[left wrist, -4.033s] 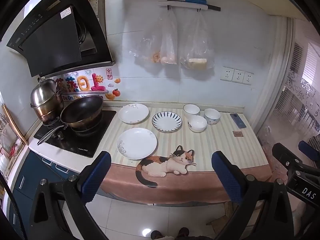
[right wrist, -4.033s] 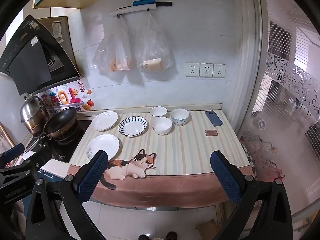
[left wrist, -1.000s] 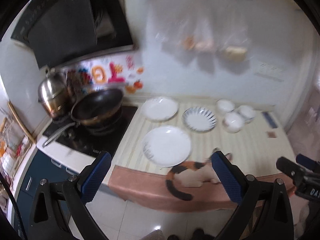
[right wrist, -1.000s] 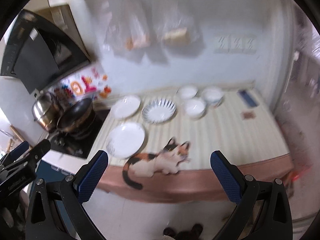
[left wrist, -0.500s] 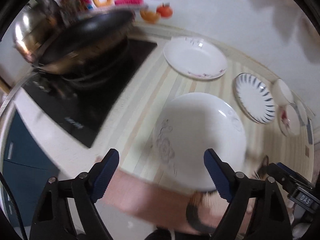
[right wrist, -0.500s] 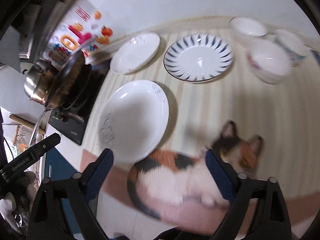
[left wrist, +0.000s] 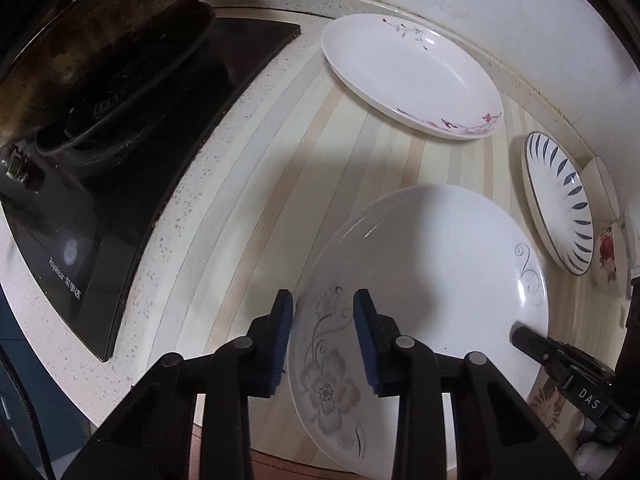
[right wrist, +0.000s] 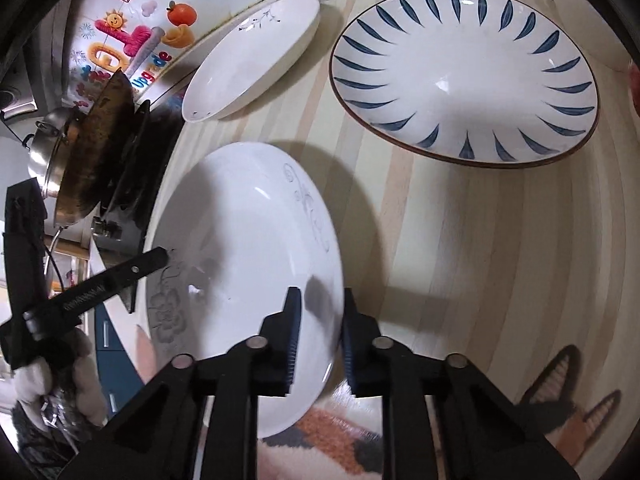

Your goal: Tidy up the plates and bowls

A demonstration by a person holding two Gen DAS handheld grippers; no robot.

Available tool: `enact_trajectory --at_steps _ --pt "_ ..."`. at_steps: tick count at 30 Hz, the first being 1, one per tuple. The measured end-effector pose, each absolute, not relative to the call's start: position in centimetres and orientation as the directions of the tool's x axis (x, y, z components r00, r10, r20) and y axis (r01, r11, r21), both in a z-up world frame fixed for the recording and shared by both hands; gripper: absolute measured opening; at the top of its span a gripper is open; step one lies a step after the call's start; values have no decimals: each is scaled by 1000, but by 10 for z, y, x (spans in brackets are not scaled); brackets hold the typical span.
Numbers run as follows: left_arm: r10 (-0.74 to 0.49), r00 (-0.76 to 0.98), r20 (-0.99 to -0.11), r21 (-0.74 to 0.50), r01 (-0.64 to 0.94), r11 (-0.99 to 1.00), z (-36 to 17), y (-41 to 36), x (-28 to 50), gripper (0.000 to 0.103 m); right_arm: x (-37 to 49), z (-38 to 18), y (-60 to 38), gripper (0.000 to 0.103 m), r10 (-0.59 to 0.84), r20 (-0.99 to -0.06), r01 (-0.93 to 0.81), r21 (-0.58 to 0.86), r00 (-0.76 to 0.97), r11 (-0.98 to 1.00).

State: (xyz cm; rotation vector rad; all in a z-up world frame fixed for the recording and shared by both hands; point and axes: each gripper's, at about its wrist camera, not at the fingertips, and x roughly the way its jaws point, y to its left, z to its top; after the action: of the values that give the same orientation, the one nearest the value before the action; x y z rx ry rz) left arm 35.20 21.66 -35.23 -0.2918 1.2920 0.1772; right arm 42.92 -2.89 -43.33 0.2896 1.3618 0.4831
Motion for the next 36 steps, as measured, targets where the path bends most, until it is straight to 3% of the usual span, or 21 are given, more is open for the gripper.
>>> enact_trajectory --at_steps 12,22,36 --pt "-97 287 -953 -175 -263 949 -341 176 344 27 405 -409 -75 15 479 -865 -147 460 151 876" --pt "-187 288 -939 -232 -133 963 -321 93 327 27 357 -386 -166 15 447 -877 -62 443 176 894" --pt "-209 201 -957 -214 -1 977 -349 -8 342 27 330 -406 -276 15 385 -903 105 409 191 907"
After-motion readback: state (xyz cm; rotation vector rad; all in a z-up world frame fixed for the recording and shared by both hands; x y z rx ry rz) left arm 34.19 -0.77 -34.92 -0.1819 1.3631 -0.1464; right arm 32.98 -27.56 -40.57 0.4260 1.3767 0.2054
